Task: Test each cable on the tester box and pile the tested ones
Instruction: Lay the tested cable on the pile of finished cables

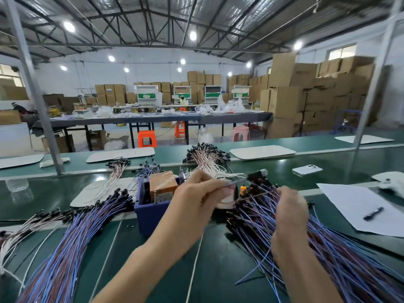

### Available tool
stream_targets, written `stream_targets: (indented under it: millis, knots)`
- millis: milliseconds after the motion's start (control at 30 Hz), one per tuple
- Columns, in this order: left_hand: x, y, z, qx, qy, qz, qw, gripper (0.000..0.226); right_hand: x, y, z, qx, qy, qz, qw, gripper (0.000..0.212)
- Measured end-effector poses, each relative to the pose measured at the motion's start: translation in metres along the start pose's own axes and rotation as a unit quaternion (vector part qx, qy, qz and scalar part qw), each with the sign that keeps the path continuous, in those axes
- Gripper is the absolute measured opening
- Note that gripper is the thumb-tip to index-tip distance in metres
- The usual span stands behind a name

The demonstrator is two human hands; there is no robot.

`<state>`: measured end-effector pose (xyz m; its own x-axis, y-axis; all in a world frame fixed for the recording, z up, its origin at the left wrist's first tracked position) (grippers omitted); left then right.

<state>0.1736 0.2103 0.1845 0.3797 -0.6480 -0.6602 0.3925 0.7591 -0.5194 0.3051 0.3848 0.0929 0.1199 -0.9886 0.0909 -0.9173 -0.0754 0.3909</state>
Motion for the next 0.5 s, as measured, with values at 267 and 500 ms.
stream_targets:
  millis: [267, 500]
  knots:
    - [-0.064, -0.021, 0.035, 0.197, -0.074, 0.032, 0.977, 0.012, 0.063, -0.028, -0.114, 0.129, -0.45, 0.127, 0.874, 0.072]
    - [-0.094, 0.039, 0.038, 0.341, -0.103, -0.012, 0.934, 0.021, 0.049, 0.034, -0.097, 0.341, -0.42, -0.148, 0.828, 0.055]
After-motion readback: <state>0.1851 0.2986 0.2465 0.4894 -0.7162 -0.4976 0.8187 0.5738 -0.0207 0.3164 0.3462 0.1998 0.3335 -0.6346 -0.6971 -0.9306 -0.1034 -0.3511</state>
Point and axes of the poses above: each hand's wrist, its own x-axis away from the middle knuckle, its own y-axis out of the palm, z = x × y, the point moved 10 cm from there along -x, towards the middle knuckle, and after that the axes turned 4 degrees about -x, right-handed, at the moved point
